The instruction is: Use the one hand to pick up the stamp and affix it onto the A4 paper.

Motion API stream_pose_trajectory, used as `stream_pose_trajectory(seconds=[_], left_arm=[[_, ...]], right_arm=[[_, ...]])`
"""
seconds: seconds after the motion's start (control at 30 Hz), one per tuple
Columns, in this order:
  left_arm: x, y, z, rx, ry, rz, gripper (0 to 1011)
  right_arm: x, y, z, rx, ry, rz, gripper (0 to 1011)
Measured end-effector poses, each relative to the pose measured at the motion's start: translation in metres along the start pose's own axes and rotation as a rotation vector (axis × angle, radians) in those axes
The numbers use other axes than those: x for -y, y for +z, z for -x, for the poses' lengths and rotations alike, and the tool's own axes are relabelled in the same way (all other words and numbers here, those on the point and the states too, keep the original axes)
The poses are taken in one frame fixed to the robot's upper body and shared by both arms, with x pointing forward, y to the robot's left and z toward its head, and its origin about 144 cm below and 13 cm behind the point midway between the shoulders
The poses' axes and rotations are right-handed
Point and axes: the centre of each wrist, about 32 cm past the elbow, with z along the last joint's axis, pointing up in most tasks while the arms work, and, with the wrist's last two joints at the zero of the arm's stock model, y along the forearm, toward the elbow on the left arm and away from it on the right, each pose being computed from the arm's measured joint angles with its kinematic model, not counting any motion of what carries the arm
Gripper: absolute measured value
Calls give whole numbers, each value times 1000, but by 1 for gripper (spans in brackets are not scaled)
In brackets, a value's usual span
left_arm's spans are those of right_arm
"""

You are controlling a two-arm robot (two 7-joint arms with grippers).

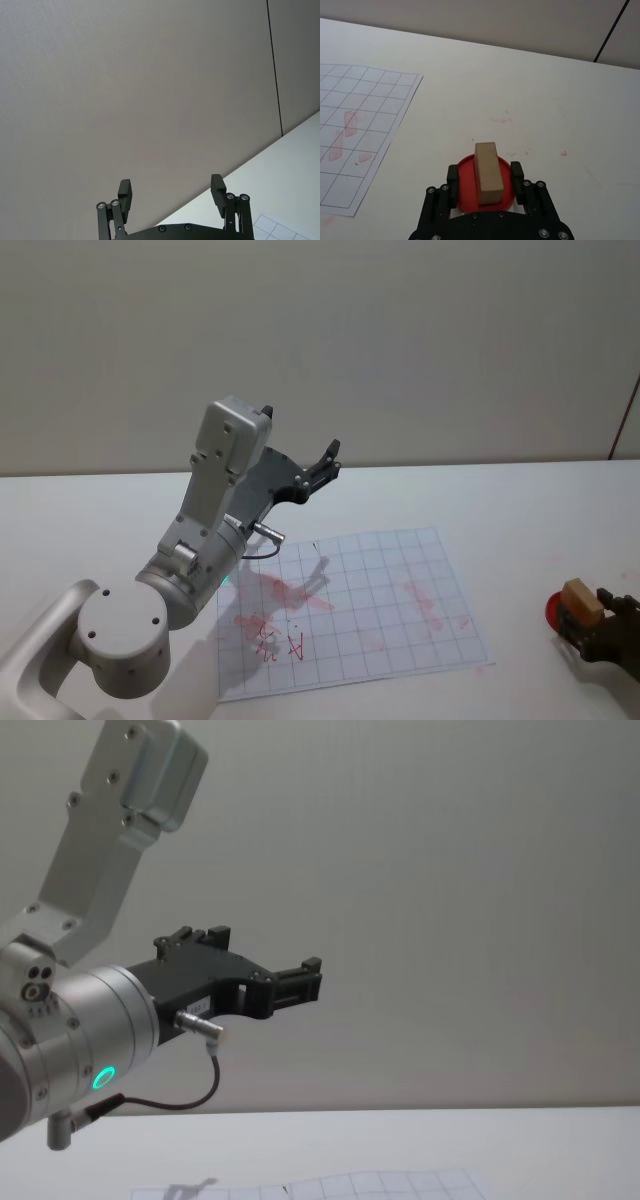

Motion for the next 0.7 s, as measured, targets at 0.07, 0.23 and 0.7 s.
stream_pose_trajectory(seconds=[0.07,0.23,0.7], left_arm=[[0,0,0,0,0,0,1001],[0,0,0,0,0,0,1001],[0,0,0,0,0,0,1001]], right_arm=[[-1,0,0,1,1,1,616],[-2,0,0,2,3,2,434],[-3,0,0,5,8,2,220]])
